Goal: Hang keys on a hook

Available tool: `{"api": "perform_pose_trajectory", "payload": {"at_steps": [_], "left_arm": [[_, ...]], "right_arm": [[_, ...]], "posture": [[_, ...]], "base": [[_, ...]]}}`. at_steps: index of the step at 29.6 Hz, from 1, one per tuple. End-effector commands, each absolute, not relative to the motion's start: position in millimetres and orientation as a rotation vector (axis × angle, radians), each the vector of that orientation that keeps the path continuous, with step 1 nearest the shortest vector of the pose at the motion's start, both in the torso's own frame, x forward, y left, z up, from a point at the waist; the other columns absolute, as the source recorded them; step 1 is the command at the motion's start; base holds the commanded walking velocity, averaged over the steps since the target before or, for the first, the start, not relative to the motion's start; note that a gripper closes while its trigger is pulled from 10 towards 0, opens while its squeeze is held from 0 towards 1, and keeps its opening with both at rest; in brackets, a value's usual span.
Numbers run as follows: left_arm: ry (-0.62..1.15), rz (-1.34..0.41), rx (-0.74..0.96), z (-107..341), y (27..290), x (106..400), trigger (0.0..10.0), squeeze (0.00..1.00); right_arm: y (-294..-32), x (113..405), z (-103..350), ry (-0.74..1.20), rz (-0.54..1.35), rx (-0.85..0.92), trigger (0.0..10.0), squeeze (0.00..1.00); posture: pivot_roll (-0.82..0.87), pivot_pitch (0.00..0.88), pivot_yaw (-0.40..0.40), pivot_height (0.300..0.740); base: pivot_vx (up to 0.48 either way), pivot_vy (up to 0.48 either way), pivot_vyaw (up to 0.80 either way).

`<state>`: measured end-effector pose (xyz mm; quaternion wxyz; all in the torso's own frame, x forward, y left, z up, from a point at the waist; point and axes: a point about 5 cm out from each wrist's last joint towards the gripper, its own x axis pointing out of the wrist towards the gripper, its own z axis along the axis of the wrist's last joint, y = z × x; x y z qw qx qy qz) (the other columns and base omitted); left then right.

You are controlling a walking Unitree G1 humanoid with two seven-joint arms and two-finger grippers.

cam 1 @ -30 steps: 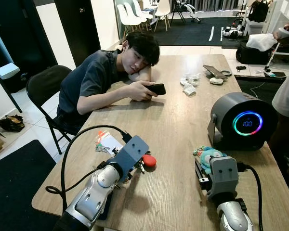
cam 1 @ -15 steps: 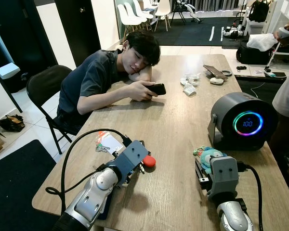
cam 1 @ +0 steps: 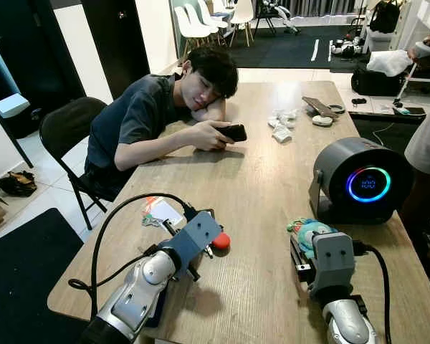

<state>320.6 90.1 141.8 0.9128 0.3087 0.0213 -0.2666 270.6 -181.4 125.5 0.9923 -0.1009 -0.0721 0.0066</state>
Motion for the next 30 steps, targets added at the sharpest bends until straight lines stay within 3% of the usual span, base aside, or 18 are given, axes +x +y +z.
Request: {"api": "perform_pose_trajectory", "payload": {"at_steps": [1,2,5,6,10,11,27,28,29,30], "left_arm": [[0.076,-0.555,0.672,132,98,318,0.4,0.0],[0.065,-0.554,0.664,136,99,317,10.0,0.11],[0.051,-0.565,0.657,140,99,316,10.0,0.11],[0.034,-0.571,0.671,143,100,316,10.0,1.0],[-0.008,-0.574,0.721,151,104,316,10.0,1.0],[-0.01,-0.574,0.724,153,105,316,10.0,0.0],[-0.006,-0.603,0.86,140,100,323,10.0,0.0],[-0.005,-0.6,0.855,140,102,323,10.0,0.48],[-0.005,-0.598,0.851,141,103,324,10.0,0.48],[-0.003,-0.597,0.833,143,105,324,10.0,1.0]], "right_arm": [[-178,269,119,-0.125,0.026,-0.195,10.0,0.0],[-178,269,119,-0.125,0.025,-0.194,10.0,0.0],[-178,269,119,-0.125,0.024,-0.195,10.0,0.0],[-178,269,119,-0.125,0.024,-0.195,10.0,0.0],[-178,269,120,-0.125,0.025,-0.195,10.0,0.0],[-178,269,119,-0.125,0.026,-0.194,10.0,0.0],[-178,268,120,-0.126,0.023,-0.194,10.0,0.0],[-178,267,119,-0.125,0.021,-0.194,10.0,0.0],[-179,267,119,-0.124,0.019,-0.195,10.0,0.0],[-179,267,119,-0.124,0.017,-0.195,10.0,0.0]], "posture": [[-0.01,0.144,0.117,0.74],[-0.01,0.144,0.117,0.74],[-0.01,0.145,0.116,0.74],[-0.01,0.145,0.115,0.74],[-0.01,0.145,0.114,0.74],[-0.01,0.145,0.113,0.74],[-0.02,0.15,0.121,0.74],[-0.02,0.15,0.122,0.74],[-0.02,0.151,0.122,0.74],[-0.02,0.15,0.122,0.74]], "base": [[0.0,0.0,0.0],[0.0,0.0,0.0],[0.0,0.0,0.0],[0.0,0.0,0.0],[0.0,0.0,0.0],[0.0,0.0,0.0],[0.0,0.0,0.0],[0.0,0.0,0.0],[0.0,0.0,0.0],[0.0,0.0,0.0]]}}
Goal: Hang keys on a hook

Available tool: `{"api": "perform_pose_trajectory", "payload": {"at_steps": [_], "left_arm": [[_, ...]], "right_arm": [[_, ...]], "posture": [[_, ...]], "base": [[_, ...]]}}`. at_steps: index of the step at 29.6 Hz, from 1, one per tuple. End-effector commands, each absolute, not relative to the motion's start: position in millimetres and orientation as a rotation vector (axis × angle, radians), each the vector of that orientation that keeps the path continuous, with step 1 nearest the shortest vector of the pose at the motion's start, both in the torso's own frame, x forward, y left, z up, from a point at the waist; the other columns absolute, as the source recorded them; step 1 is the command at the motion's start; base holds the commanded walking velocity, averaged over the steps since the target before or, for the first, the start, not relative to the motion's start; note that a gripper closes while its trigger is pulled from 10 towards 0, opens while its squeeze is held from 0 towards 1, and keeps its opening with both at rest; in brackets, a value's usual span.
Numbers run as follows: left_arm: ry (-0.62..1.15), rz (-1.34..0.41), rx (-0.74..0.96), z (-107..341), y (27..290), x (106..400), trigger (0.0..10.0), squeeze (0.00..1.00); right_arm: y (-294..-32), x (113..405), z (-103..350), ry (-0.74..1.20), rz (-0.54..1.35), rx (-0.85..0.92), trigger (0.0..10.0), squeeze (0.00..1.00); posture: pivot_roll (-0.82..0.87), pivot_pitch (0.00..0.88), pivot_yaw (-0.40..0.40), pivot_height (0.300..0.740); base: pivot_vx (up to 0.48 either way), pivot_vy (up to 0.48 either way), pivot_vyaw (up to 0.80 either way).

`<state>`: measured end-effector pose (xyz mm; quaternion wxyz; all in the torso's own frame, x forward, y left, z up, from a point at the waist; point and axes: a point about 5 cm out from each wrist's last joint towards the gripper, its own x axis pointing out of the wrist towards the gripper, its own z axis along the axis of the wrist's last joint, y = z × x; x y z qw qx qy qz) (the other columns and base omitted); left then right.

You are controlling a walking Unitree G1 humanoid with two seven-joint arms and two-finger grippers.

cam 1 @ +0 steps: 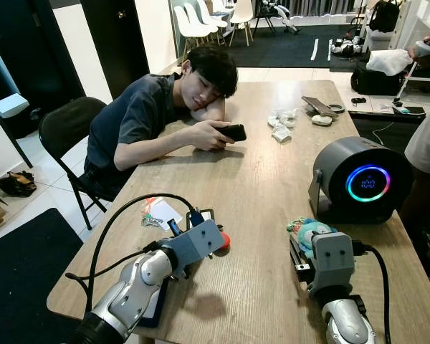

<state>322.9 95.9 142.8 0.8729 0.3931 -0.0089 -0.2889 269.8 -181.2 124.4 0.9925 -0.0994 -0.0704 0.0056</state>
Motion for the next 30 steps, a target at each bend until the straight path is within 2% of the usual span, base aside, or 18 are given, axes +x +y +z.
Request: {"api": "perform_pose_trajectory", "payload": {"at_steps": [1,4,5,17,21,22,24,26,27,28,30], "left_arm": [[-0.002,-0.596,0.82,145,106,325,10.0,1.0],[-0.01,-0.579,0.809,149,109,326,10.0,1.0],[-0.02,-0.57,0.815,151,111,327,10.0,0.0],[-0.023,-0.592,0.871,140,105,324,10.0,0.0],[-0.025,-0.597,0.884,137,103,323,9.7,0.0],[-0.026,-0.597,0.913,132,100,323,7.6,0.0],[-0.029,-0.592,0.923,130,98,324,7.3,0.0],[-0.029,-0.58,0.927,130,97,325,5.5,0.0],[-0.03,-0.577,0.928,129,97,326,5.5,0.0],[-0.03,-0.57,0.928,129,98,326,4.1,0.0],[-0.029,-0.566,0.928,129,98,327,3.8,0.0]], "right_arm": [[-179,266,119,-0.123,0.016,-0.195,10.0,0.0],[-179,266,119,-0.123,0.016,-0.195,10.0,0.0],[-178,267,119,-0.122,0.018,-0.193,10.0,0.0],[-176,269,120,-0.125,0.029,-0.192,10.0,0.0],[-177,269,120,-0.125,0.027,-0.193,10.0,0.0],[-177,268,120,-0.125,0.024,-0.194,10.0,0.0],[-177,268,120,-0.124,0.022,-0.193,10.0,0.0],[-177,268,119,-0.124,0.022,-0.192,10.0,0.0],[-177,268,119,-0.124,0.022,-0.192,10.0,0.0],[-177,268,119,-0.124,0.021,-0.191,10.0,0.0],[-177,268,119,-0.124,0.021,-0.191,10.0,0.0]], "posture": [[-0.02,0.15,0.122,0.74],[-0.01,0.149,0.12,0.74],[-0.01,0.149,0.119,0.74],[-0.01,0.15,0.114,0.74],[-0.02,0.151,0.117,0.74],[-0.02,0.152,0.119,0.74],[-0.02,0.153,0.119,0.74],[-0.02,0.153,0.121,0.74],[-0.02,0.152,0.121,0.74],[-0.02,0.151,0.122,0.74],[-0.02,0.151,0.122,0.74]], "base": [[0.0,0.0,0.0],[0.0,0.0,0.0],[0.0,0.0,0.0],[0.0,0.0,0.0],[0.0,0.0,0.0],[0.0,0.0,0.0],[0.0,0.0,0.0],[0.0,0.0,0.0],[0.0,0.0,0.0],[0.0,0.0,0.0],[0.0,0.0,0.0]]}}
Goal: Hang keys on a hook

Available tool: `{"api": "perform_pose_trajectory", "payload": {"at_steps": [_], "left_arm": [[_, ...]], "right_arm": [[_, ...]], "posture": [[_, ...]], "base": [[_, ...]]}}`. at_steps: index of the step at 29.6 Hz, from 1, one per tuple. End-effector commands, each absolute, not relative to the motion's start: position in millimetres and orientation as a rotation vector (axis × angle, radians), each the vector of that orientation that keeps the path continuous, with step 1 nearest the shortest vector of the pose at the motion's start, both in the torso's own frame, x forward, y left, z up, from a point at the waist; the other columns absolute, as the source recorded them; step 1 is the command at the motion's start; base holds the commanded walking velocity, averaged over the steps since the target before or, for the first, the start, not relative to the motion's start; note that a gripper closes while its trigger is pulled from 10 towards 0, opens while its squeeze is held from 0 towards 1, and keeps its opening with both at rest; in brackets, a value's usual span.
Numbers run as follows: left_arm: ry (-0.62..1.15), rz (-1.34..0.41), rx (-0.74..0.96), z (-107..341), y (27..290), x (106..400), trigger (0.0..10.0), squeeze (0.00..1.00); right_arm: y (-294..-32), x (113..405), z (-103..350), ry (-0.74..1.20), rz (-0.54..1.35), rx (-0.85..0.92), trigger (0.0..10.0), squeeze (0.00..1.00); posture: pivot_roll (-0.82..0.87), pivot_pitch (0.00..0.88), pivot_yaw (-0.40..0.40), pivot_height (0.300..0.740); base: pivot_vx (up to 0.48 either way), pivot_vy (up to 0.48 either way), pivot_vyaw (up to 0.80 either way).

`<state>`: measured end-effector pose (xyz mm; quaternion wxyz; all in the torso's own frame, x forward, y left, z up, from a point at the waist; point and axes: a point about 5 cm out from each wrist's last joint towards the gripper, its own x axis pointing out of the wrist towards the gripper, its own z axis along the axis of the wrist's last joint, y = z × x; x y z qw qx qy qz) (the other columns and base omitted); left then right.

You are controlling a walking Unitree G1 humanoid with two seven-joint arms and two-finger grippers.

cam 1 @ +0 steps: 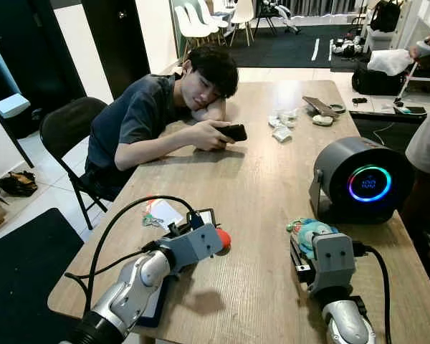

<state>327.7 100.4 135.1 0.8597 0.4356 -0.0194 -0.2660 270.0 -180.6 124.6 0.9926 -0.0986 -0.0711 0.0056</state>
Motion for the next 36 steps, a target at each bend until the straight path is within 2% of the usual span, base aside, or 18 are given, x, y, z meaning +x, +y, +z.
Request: {"api": "perform_pose_trajectory", "payload": {"at_steps": [1,2,3,5,15,17,18,22,25,28,29,30,34,36], "left_arm": [[-0.029,-0.563,0.928,129,99,327,3.8,0.0],[-0.029,-0.563,0.928,129,99,327,3.8,0.0],[-0.029,-0.562,0.929,129,99,327,1.9,0.0],[-0.033,-0.56,0.93,129,101,327,0.0,0.0],[-0.038,-0.554,0.917,129,104,325,0.0,0.0],[-0.017,-0.563,0.822,133,107,322,0.2,0.0],[-0.004,-0.58,0.743,137,108,319,9.9,0.0],[-0.02,-0.591,0.61,149,110,314,10.0,0.0],[-0.074,-0.567,0.372,177,117,307,10.0,0.0],[-0.081,-0.565,0.341,181,119,306,10.0,0.0],[-0.141,-0.554,0.18,208,121,301,10.0,0.0],[-0.141,-0.554,0.18,208,121,301,10.0,0.0],[-0.223,-0.567,-0.004,245,123,295,10.0,0.0],[-0.228,-0.569,-0.017,248,123,294,10.0,0.0]], "right_arm": [[-177,268,119,-0.124,0.021,-0.191,10.0,0.0],[-177,268,119,-0.124,0.021,-0.191,10.0,0.0],[-177,268,119,-0.124,0.02,-0.191,10.0,0.0],[-177,269,119,-0.125,0.021,-0.191,10.0,0.0],[-177,269,120,-0.127,0.024,-0.193,10.0,0.0],[-177,270,120,-0.128,0.024,-0.194,10.0,0.0],[-178,270,120,-0.129,0.024,-0.195,10.0,0.0],[-179,269,121,-0.13,0.022,-0.197,10.0,0.0],[-180,269,121,-0.13,0.019,-0.199,10.0,0.0],[-180,269,121,-0.13,0.019,-0.199,10.0,0.0],[-177,272,123,-0.139,0.032,-0.196,10.0,0.0],[-177,272,123,-0.139,0.032,-0.196,10.0,0.0],[-171,277,126,-0.151,0.056,-0.192,10.0,0.0],[-171,277,126,-0.152,0.057,-0.192,10.0,0.0]], "posture": [[-0.02,0.151,0.122,0.74],[-0.02,0.151,0.122,0.74],[-0.02,0.15,0.121,0.74],[-0.02,0.147,0.12,0.74],[-0.02,0.142,0.117,0.74],[-0.02,0.139,0.117,0.74],[-0.02,0.139,0.117,0.74],[-0.02,0.138,0.117,0.74],[-0.01,0.136,0.116,0.74],[-0.01,0.136,0.116,0.74],[-0.01,0.133,0.106,0.74],[-0.01,0.133,0.106,0.74],[0.0,0.131,0.1,0.74],[0.0,0.131,0.1,0.74]], "base": [[0.0,0.0,0.0],[0.0,0.0,0.0],[0.0,0.0,0.0],[0.0,0.0,0.0],[0.0,0.0,0.0],[0.0,0.0,0.0],[0.0,0.0,0.0],[0.0,0.0,0.0],[0.0,0.0,0.0],[0.0,0.0,0.0],[0.0,0.0,0.0],[0.0,0.0,0.0],[0.0,0.0,0.0],[0.0,0.0,0.0]]}}
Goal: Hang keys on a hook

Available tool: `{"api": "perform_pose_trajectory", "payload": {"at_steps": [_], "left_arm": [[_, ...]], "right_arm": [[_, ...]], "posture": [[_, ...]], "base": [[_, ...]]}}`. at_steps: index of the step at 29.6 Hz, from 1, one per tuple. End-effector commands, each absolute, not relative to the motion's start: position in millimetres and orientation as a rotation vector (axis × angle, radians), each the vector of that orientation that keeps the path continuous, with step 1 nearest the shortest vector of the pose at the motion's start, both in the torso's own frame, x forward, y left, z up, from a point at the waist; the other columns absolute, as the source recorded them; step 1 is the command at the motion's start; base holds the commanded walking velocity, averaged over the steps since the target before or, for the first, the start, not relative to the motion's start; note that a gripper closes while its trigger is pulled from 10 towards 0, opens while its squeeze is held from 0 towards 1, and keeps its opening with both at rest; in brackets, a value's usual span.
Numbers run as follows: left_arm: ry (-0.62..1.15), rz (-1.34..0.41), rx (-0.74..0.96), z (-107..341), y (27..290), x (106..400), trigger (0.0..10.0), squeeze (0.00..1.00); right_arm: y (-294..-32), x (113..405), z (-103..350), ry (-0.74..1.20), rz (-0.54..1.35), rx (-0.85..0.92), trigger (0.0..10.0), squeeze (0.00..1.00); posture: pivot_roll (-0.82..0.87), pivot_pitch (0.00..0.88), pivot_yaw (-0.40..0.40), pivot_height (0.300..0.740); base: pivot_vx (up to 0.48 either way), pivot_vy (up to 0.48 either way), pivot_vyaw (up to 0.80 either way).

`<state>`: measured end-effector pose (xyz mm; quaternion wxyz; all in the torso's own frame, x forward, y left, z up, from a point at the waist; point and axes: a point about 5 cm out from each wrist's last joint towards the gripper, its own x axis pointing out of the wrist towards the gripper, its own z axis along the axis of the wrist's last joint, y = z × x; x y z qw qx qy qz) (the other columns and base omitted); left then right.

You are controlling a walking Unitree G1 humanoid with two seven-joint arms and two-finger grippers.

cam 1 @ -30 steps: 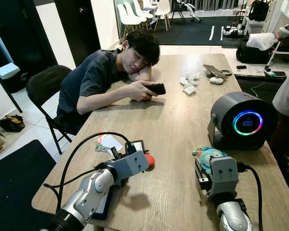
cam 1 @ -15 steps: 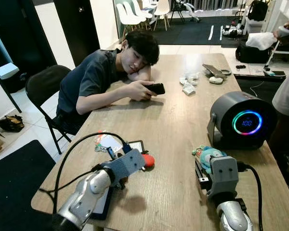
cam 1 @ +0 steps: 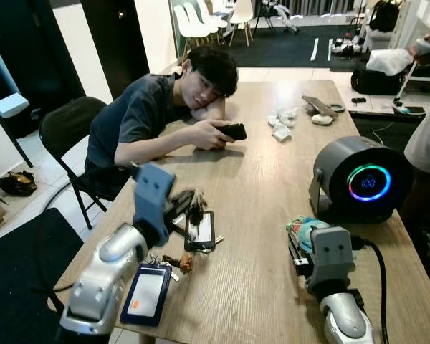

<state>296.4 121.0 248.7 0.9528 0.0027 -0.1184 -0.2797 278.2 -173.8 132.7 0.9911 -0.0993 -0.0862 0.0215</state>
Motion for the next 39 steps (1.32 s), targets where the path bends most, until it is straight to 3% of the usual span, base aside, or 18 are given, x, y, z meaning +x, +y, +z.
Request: {"api": "perform_pose_trajectory", "payload": {"at_steps": [1,3,4,6,7,8,9,11,23,29,35,39], "left_arm": [[-0.258,-0.526,-0.058,257,127,296,10.0,0.0],[-0.279,-0.494,-0.089,263,131,298,10.0,0.0],[-0.309,-0.249,-0.261,280,156,313,10.0,0.0],[-0.315,-0.17,-0.249,283,164,317,10.0,0.0],[-0.317,-0.127,-0.233,285,170,319,10.0,0.0],[-0.318,-0.063,-0.095,283,175,320,10.0,0.0],[-0.318,-0.063,-0.095,283,175,320,10.0,0.0],[-0.301,0.029,0.117,279,184,319,10.0,0.0],[-0.145,0.343,0.145,244,237,317,10.0,0.0],[-0.114,0.388,0.142,234,260,313,10.0,0.0],[-0.061,0.394,0.065,220,298,299,10.0,0.0],[-0.066,0.292,0.055,221,290,299,10.0,0.0]], "right_arm": [[-170,278,127,-0.154,0.059,-0.191,10.0,0.0],[-170,278,128,-0.155,0.06,-0.191,10.0,0.0],[-168,279,129,-0.161,0.066,-0.188,10.0,0.0],[-167,279,130,-0.162,0.069,-0.187,10.0,0.0],[-167,280,130,-0.163,0.07,-0.186,10.0,0.0],[-165,280,130,-0.165,0.073,-0.182,10.0,0.0],[-165,280,130,-0.165,0.073,-0.182,10.0,0.0],[-161,280,130,-0.168,0.081,-0.175,10.0,0.0],[-153,279,129,-0.172,0.088,-0.158,10.0,0.0],[-157,278,128,-0.167,0.08,-0.162,10.0,0.0],[-185,275,130,-0.164,-0.014,-0.175,10.0,0.0],[-207,272,136,-0.188,-0.124,-0.179,10.0,0.0]], "posture": [[0.0,0.131,0.097,0.74],[0.0,0.131,0.097,0.74],[0.0,0.131,0.094,0.74],[-0.01,0.131,0.094,0.74],[-0.01,0.131,0.094,0.74],[-0.01,0.131,0.096,0.74],[-0.01,0.131,0.096,0.74],[-0.01,0.132,0.098,0.74],[0.0,0.13,0.094,0.74],[0.0,0.131,0.093,0.74],[0.0,0.135,0.091,0.74],[0.0,0.135,0.088,0.74]], "base": [[0.0,0.0,0.0],[0.0,0.0,0.0],[0.0,0.0,0.0],[0.0,0.0,0.0],[0.0,0.0,0.0],[0.0,0.0,0.0],[0.0,0.0,0.0],[0.0,0.0,0.0],[0.0,0.0,0.0],[0.0,0.0,0.0],[0.0,0.0,0.0],[0.0,0.0,0.0]]}}
